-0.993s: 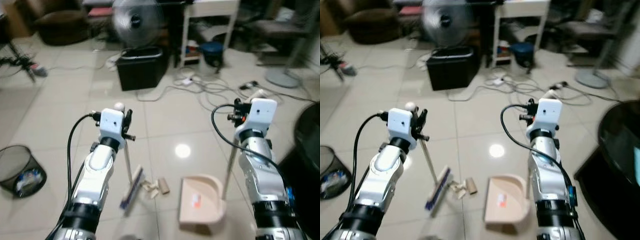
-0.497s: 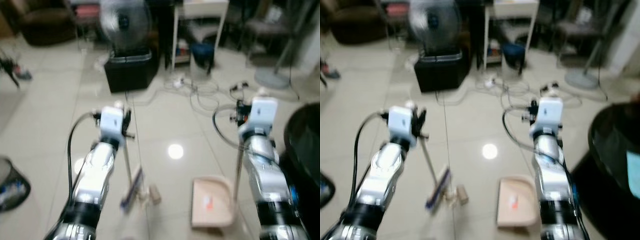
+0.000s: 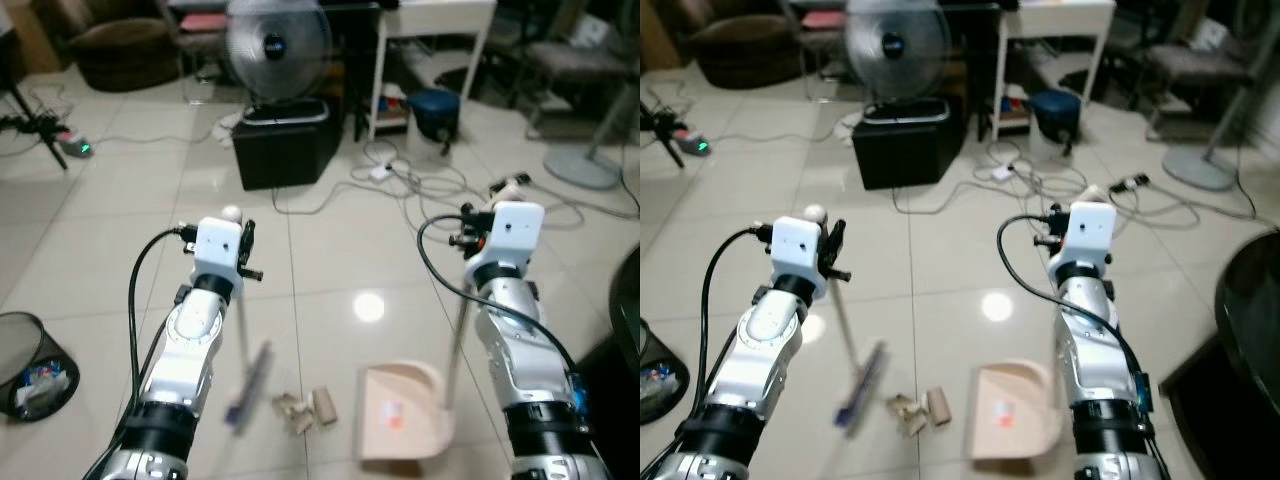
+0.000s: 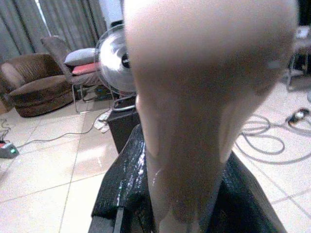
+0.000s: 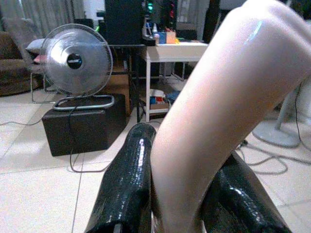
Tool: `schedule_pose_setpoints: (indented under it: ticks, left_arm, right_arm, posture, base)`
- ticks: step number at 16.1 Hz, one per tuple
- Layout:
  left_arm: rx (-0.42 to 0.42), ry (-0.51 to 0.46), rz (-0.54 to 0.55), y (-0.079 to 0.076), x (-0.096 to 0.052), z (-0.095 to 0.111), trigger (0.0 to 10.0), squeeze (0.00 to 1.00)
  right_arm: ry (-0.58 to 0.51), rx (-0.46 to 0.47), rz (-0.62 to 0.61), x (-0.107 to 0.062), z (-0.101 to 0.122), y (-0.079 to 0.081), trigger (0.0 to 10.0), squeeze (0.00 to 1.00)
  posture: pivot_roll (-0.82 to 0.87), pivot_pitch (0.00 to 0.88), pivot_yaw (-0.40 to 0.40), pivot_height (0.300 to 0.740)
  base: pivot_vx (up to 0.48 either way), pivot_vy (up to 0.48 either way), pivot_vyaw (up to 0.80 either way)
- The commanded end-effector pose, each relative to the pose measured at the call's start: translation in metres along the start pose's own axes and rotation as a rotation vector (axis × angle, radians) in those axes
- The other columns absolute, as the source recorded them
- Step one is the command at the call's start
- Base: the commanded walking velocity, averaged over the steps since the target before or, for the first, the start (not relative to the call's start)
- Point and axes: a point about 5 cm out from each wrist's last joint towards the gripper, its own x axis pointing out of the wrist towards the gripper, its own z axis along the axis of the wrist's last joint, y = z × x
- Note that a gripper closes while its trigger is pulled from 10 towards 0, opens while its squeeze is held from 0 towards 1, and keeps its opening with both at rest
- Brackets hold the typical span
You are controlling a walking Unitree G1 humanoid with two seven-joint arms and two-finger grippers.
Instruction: Sweep floor
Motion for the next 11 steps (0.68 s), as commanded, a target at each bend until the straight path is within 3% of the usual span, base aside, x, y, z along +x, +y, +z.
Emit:
schedule_pose_setpoints:
  ticks: [1, 11]
  left_arm:
    - [0.044, -0.030, 0.023, 0.0106, 0.0010, 0.0061, 10.0, 0.00]
    - [0.054, -0.018, 0.022, 0.0141, -0.0024, 0.0042, 10.0, 0.00]
  right_arm:
    - [-0.061, 0.031, 0.028, 0.0021, 0.0122, 0.0100, 10.0, 0.00]
    - [-0.089, -0.024, 0.014, 0.0010, 0.0079, 0.0108, 10.0, 0.00]
  posture:
    - [-0.06, 0.000, 0.015, 0.740]
    - [-0.04, 0.035, 0.026, 0.740]
  base:
    - [0.352, 0.000, 0.00]
    - [0.353, 0.000, 0.00]
